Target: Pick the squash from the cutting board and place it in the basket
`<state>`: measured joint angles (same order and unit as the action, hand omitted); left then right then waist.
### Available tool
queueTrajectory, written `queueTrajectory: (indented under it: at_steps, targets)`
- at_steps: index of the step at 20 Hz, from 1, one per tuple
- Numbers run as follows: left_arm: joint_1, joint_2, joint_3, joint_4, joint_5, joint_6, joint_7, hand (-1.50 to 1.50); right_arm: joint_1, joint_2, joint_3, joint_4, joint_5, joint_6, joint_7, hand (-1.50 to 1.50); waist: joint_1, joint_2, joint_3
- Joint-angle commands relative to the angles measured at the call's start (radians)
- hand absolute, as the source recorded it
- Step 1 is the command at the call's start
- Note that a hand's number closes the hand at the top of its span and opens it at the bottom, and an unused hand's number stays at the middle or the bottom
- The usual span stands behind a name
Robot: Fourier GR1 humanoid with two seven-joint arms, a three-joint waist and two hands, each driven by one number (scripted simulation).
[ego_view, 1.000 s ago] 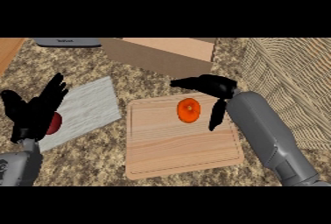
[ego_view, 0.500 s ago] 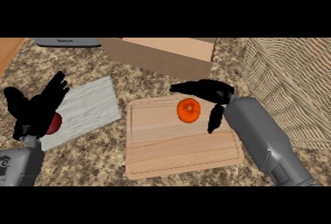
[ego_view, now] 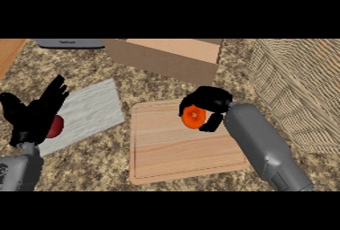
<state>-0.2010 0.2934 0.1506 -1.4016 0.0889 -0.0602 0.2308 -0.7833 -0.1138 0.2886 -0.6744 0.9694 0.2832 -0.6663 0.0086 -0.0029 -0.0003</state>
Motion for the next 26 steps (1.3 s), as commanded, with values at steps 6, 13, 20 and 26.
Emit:
queueTrajectory:
  at_steps: [6, 13, 20, 26]
  targets:
    - [-0.034, -0.024, -0.013, 0.008, -0.023, 0.013, 0.006, 0.0, -0.034, 0.083, -0.097, 0.086, 0.024, -0.066, 0.227, 1.5, 0.005, 0.008, 0.0]
    - [-0.013, -0.007, 0.016, 0.011, -0.013, 0.019, 0.002, 0.0, -0.032, 0.112, -0.404, 0.1, -0.094, -0.324, 0.839, 1.5, -0.033, 0.006, -0.006]
    - [-0.054, -0.031, -0.042, 0.008, -0.015, -0.021, 0.01, 0.0, -0.179, 0.114, -0.485, 0.073, -0.182, -0.712, 1.24, 1.5, 0.094, 0.015, 0.001]
    - [-0.105, -0.072, -0.092, 0.023, -0.047, -0.002, 0.02, 0.0, -0.379, 0.114, -0.367, 0.077, -0.083, -1.076, 1.398, 1.5, 0.127, 0.019, -0.003]
